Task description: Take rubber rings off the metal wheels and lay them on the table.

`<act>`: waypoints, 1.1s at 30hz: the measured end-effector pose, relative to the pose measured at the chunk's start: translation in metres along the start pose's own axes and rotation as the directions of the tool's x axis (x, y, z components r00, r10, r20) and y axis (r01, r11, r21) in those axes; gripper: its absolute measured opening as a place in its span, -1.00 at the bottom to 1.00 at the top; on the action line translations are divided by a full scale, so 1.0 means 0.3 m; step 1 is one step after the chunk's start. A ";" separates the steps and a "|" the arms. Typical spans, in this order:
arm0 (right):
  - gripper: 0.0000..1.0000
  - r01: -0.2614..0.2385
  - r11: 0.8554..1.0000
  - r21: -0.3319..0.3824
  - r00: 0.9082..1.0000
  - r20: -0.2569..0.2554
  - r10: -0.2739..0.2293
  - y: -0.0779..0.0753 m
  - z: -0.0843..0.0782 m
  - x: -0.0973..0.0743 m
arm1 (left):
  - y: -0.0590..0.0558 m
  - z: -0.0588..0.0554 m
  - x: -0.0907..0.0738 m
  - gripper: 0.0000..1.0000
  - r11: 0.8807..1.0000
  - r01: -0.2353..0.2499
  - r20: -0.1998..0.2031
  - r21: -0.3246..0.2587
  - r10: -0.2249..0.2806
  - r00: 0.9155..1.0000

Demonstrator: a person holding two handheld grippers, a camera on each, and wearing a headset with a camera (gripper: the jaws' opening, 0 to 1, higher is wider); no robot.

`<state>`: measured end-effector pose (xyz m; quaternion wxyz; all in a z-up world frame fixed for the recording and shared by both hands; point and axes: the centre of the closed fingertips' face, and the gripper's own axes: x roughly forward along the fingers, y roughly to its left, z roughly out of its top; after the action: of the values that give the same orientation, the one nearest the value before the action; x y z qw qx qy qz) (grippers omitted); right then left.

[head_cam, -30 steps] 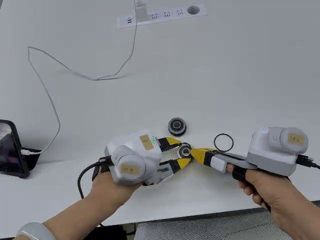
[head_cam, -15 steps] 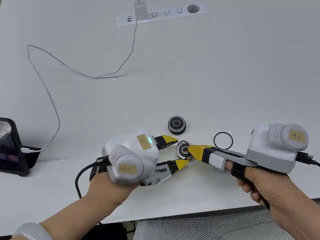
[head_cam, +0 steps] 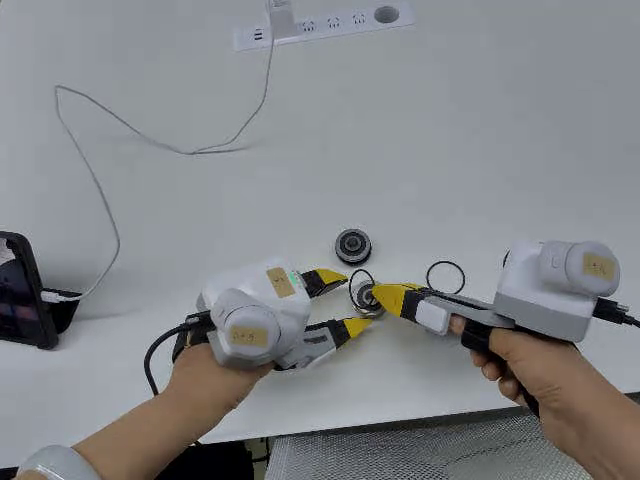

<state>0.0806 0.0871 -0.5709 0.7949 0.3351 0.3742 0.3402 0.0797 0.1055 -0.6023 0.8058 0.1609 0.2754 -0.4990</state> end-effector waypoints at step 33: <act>-0.96 0.137 0.990 0.027 0.985 0.100 -0.139 -0.156 0.103 -0.166 | 0.029 -0.025 -0.042 -0.03 0.997 -0.047 0.023 -0.064 0.049 0.999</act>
<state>0.0953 0.0137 -0.5743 0.8311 0.3333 0.3590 0.2633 0.0808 0.1224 -0.6009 0.8256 0.1355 0.2773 -0.4725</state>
